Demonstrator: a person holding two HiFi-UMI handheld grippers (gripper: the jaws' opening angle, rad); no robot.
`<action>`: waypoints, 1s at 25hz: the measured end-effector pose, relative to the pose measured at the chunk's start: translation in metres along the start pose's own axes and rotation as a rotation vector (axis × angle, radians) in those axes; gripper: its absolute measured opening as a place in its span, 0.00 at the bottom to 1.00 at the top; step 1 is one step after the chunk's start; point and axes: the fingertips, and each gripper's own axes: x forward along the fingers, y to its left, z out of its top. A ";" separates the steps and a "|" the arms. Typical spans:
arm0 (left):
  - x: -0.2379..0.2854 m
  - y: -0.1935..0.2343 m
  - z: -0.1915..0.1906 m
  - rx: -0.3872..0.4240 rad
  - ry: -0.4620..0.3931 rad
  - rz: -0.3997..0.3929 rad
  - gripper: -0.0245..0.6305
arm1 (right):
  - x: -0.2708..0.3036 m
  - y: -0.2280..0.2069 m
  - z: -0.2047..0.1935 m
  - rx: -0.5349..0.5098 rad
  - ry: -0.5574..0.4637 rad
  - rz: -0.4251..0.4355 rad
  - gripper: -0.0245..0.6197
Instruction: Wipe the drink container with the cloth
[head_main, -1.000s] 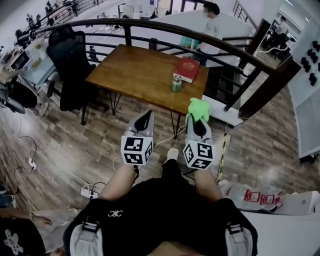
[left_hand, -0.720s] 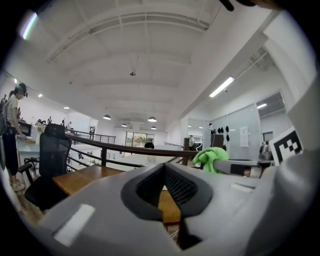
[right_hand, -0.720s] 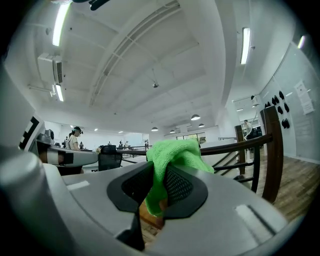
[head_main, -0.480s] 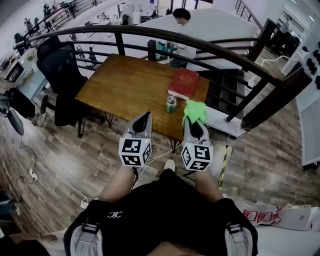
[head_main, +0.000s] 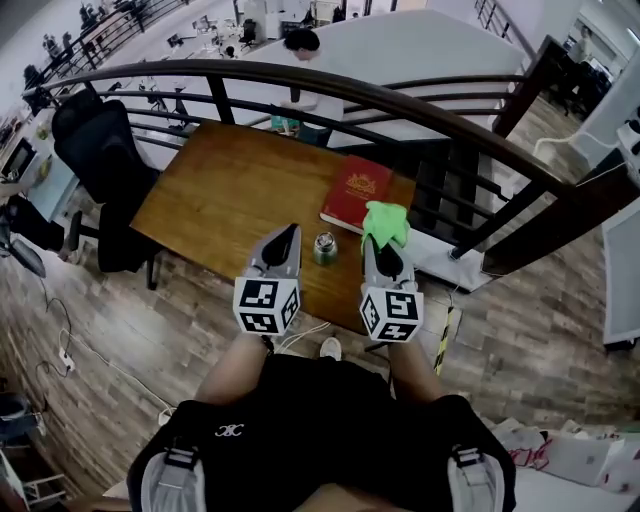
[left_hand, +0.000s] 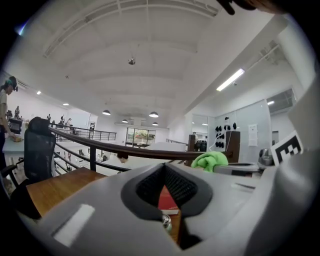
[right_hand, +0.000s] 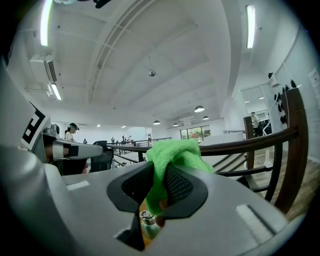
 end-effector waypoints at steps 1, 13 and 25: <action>0.007 0.003 0.000 -0.005 0.000 0.004 0.12 | 0.007 -0.004 -0.001 0.000 0.008 0.000 0.13; 0.055 0.032 -0.021 -0.037 0.049 -0.142 0.12 | 0.050 -0.013 -0.005 0.002 0.050 -0.067 0.13; 0.083 0.038 -0.063 -0.048 0.158 -0.354 0.23 | 0.059 -0.022 -0.020 0.025 0.082 -0.179 0.13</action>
